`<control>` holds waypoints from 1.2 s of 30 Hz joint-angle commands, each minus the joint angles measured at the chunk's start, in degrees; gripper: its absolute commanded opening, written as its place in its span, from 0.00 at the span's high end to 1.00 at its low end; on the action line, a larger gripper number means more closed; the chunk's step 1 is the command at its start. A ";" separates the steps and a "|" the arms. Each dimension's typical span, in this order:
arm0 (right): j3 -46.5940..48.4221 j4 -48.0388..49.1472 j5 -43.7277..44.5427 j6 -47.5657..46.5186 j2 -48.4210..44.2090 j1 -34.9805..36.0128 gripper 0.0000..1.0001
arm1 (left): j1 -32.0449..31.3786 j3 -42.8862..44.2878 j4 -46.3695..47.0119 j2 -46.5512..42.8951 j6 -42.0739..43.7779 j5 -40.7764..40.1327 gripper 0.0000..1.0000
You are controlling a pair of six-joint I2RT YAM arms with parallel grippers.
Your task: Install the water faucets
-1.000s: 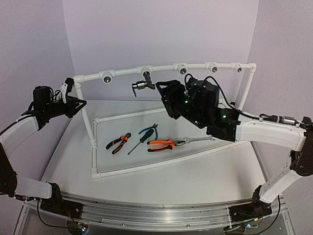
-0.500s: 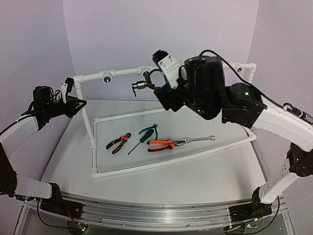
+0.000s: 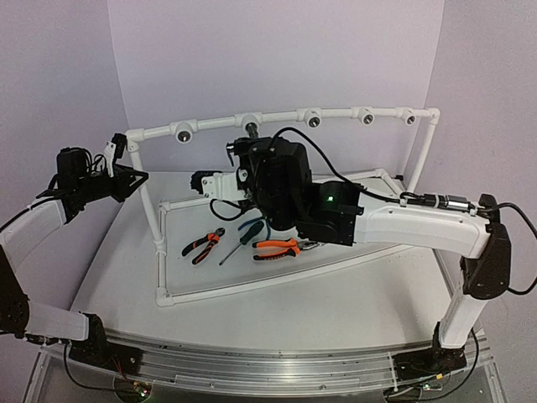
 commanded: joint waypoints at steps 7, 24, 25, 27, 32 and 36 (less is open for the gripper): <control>6.88 6.15 1.34 -9.25 4.66 -3.60 0.31 | -0.37 -0.13 -13.63 0.79 -3.09 -3.71 1.00; 4.66 17.36 5.39 12.30 4.82 -5.38 1.00 | -0.34 -0.88 -14.02 0.27 -3.26 -3.59 1.00; 3.58 17.39 5.78 19.17 3.72 -5.44 1.00 | -0.36 -1.15 -14.56 0.19 -3.33 -3.49 1.00; -0.16 17.36 6.23 32.05 1.11 -5.58 1.00 | -0.33 -1.74 -15.84 -0.20 -3.45 -3.09 1.00; -10.37 17.32 6.94 66.84 -6.09 -6.06 1.00 | -0.34 -3.82 -19.52 -1.51 -3.99 -2.52 1.00; -15.53 17.33 6.54 86.84 -9.05 -6.13 1.00 | -0.30 -4.74 -21.16 -2.01 -4.39 -2.80 1.00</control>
